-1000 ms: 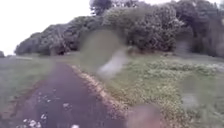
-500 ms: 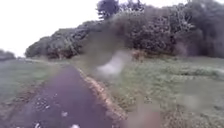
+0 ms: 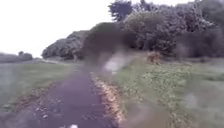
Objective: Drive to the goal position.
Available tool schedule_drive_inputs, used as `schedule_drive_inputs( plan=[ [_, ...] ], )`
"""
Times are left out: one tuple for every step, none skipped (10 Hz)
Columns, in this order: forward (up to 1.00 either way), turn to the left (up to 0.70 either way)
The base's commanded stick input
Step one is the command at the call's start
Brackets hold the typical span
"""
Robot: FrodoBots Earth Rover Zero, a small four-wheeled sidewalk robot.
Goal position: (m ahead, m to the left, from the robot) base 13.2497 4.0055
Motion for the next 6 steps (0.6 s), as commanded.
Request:
schedule_drive_inputs(
  plan=[
    [0.85,0.34],
    [0.85,0.34],
    [0.85,0.34],
    [0.85,0.34],
    [0.85,0.23],
    [0.85,0.08]
  ],
)
